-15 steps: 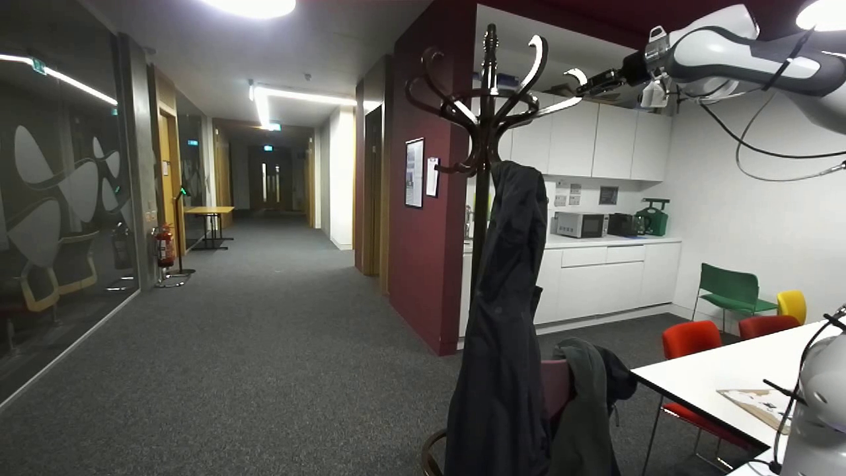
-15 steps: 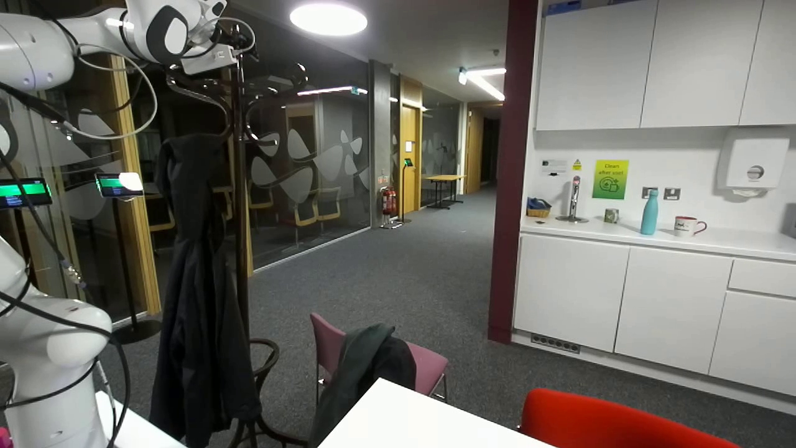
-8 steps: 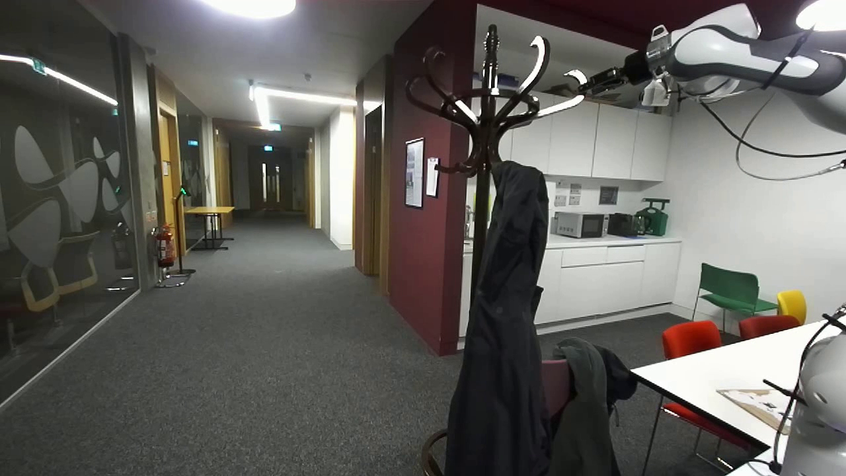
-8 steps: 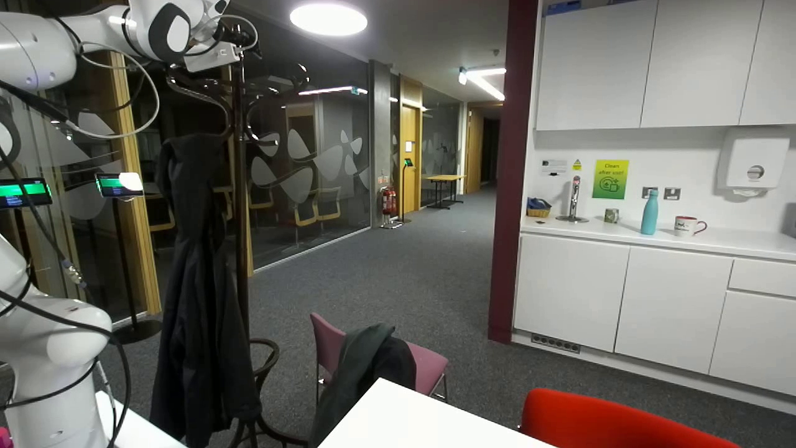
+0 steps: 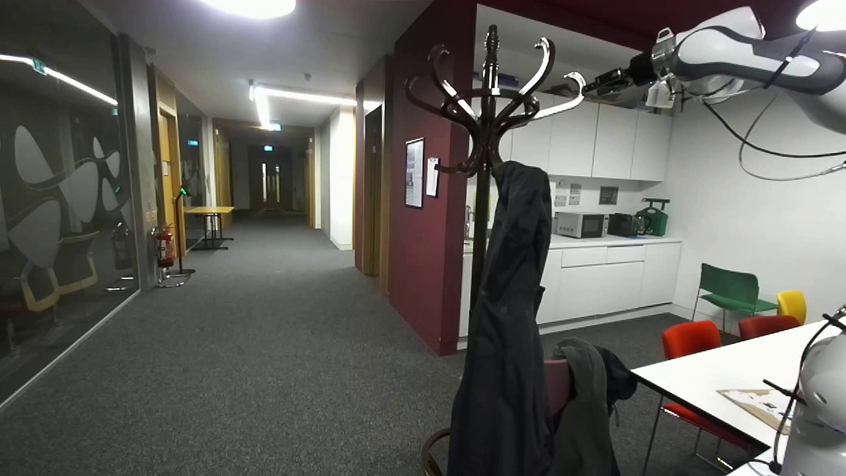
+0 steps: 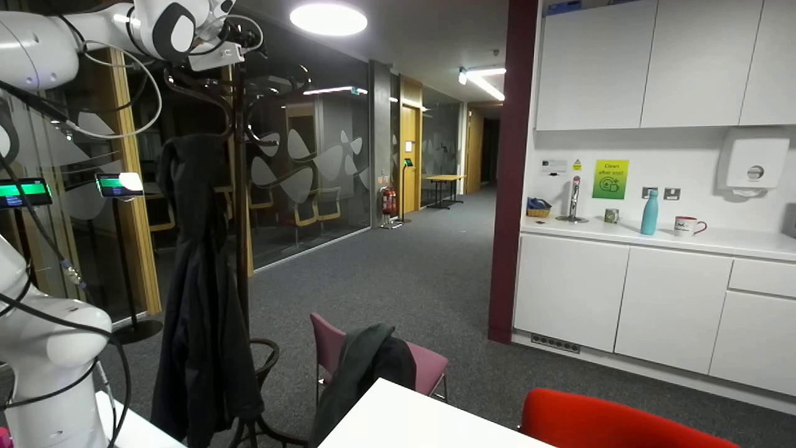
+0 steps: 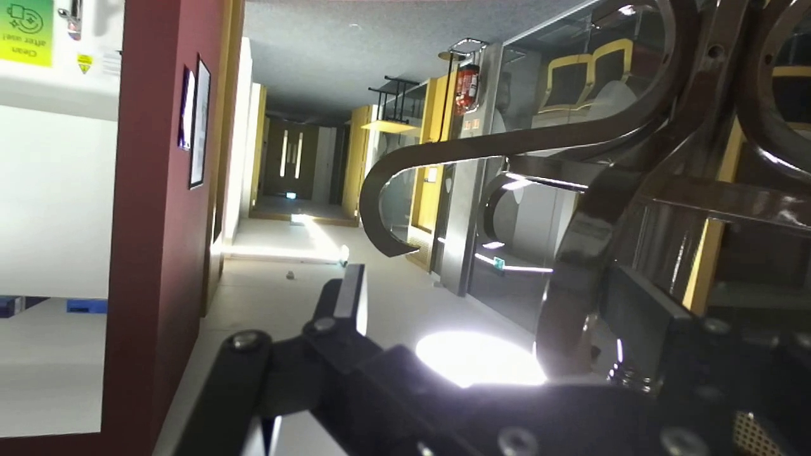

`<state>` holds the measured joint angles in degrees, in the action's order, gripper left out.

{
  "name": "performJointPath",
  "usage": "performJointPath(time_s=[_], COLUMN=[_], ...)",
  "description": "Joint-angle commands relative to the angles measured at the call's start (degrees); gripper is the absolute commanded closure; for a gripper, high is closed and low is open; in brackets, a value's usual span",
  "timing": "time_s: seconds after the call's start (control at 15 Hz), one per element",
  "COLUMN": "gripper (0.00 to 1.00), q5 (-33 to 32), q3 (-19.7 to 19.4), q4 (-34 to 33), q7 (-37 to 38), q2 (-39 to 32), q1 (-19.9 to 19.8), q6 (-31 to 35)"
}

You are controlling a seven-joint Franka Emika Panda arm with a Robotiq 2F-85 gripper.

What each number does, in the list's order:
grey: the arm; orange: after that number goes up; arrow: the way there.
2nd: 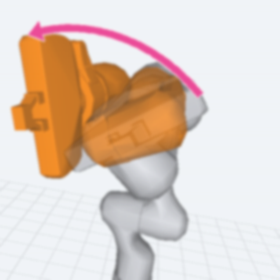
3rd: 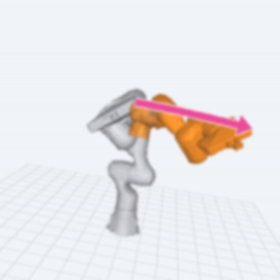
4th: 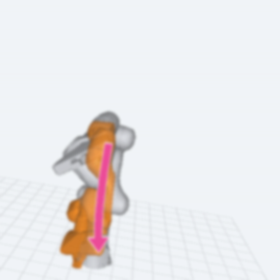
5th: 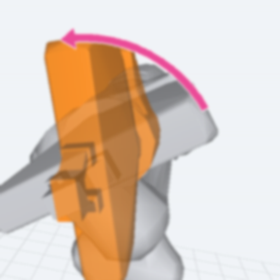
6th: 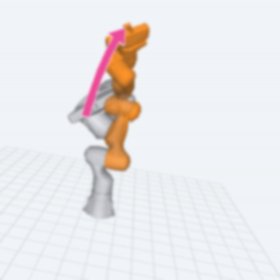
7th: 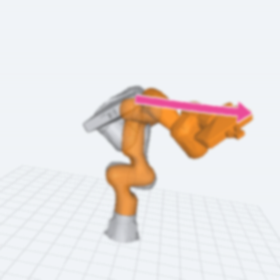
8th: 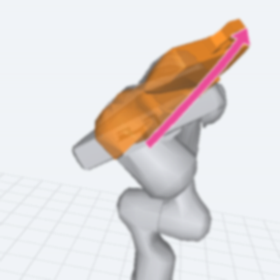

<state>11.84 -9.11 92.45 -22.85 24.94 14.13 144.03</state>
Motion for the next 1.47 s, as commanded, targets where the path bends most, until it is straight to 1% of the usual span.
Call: performJointPath(time_s=[0.0, 0.6, 0.93, 1.4], gripper=[0.00, 0.00, 0.00, 0.00], q5=[1.93, 2.99, 3.21, 2.18], q3=[-0.90, -2.43, -2.04, -0.03], q4=[-0.44, -0.31, 1.79, 5.01], q7=[-1.06, -0.97, -0.23, 2.19], q2=[0.13, -0.17, 1.24, 5.45], q1=[-0.61, -0.80, -1.47, -2.47], q6=[-0.11, 0.18, 0.76, 0.61])
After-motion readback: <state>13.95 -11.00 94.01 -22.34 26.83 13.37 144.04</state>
